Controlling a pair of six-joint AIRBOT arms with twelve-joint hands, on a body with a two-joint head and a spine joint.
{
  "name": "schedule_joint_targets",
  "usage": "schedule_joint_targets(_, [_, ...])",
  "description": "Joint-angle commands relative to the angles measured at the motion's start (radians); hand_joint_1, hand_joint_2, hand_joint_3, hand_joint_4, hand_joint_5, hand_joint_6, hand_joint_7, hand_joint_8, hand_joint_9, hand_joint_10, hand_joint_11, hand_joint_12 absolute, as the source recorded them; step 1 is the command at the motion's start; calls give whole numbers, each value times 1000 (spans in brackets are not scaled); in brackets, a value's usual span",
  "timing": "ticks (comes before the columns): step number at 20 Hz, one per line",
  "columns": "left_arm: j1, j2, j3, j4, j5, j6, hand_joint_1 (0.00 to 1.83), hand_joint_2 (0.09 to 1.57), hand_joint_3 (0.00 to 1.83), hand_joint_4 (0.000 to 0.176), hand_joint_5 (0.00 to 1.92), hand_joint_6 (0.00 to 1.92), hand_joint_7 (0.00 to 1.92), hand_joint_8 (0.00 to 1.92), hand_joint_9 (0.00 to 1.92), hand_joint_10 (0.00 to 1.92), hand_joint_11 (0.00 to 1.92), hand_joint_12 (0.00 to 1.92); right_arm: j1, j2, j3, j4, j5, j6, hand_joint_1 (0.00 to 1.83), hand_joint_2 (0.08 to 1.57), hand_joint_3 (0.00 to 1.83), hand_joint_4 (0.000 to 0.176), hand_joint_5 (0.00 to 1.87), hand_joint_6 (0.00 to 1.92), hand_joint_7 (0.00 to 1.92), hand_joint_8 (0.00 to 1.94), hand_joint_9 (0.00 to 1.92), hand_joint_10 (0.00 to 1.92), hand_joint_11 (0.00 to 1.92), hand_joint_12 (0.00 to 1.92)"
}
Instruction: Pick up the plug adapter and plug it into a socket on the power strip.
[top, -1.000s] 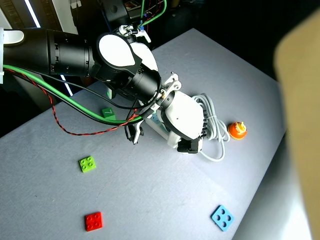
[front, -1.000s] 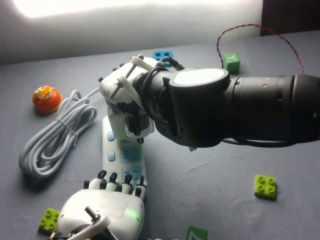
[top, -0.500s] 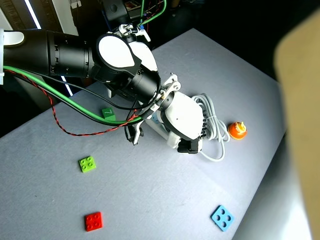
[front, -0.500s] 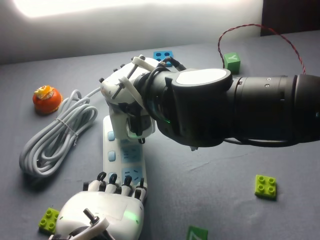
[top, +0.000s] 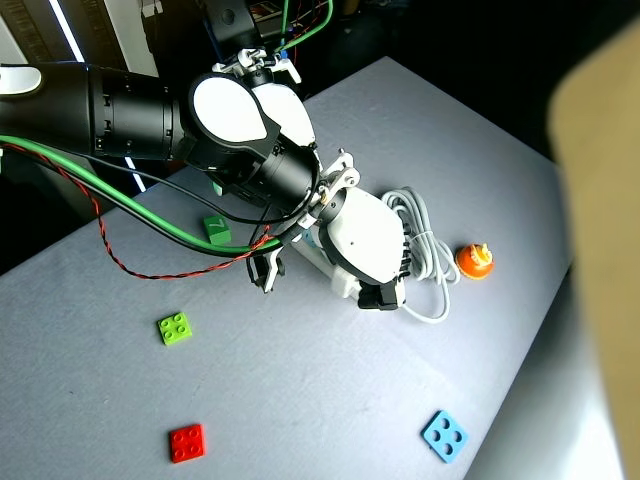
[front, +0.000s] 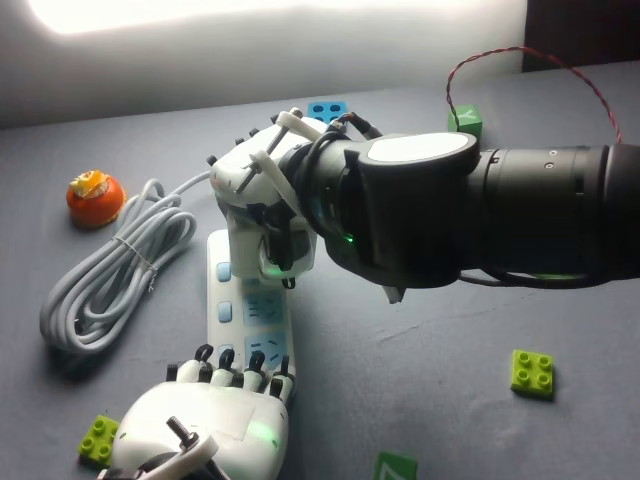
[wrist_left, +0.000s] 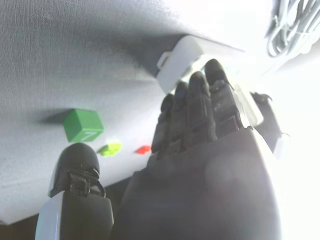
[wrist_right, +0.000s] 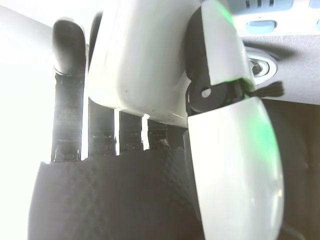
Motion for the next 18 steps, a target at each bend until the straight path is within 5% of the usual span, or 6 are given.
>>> schedule_joint_targets(1, [-5, 7, -5, 51, -33, 0, 87, 1209, 0, 0, 83, 2, 107, 2, 95, 1, 0, 327, 6, -4, -7, -2, 69, 7, 1103, 1232, 1, 0, 756, 1323, 684, 708, 613, 848, 446, 1564])
schedule_joint_targets(2, [-5, 7, -5, 51, -33, 0, 74, 1213, 0, 0, 72, 2, 96, 2, 82, 3, 0, 289, 11, 3, -7, -2, 76, 7, 1019, 1172, 0, 0, 660, 288, 763, 107, 599, 605, 373, 1480])
schedule_joint_targets(5, [-5, 7, -6, 51, -33, 0, 75, 1215, 1, 0, 67, 0, 94, 0, 77, 1, 0, 284, 16, 8, -7, -2, 79, 6, 1016, 1128, 1, 0, 684, 39, 760, 14, 639, 418, 362, 1415])
schedule_joint_targets(10, [-5, 8, -6, 51, -33, 0, 59, 1219, 1, 0, 43, 0, 81, 0, 63, 0, 0, 269, 23, 16, -7, -2, 80, 6, 919, 1049, 0, 0, 468, 0, 513, 0, 520, 29, 92, 1180])
schedule_joint_targets(18, [-20, 21, -14, 51, -47, 0, 96, 1218, 0, 0, 58, 2, 76, 1, 56, 1, 0, 252, 46, 56, -15, -2, 93, 7, 518, 989, 0, 0, 98, 1, 141, 2, 129, 1, 0, 479])
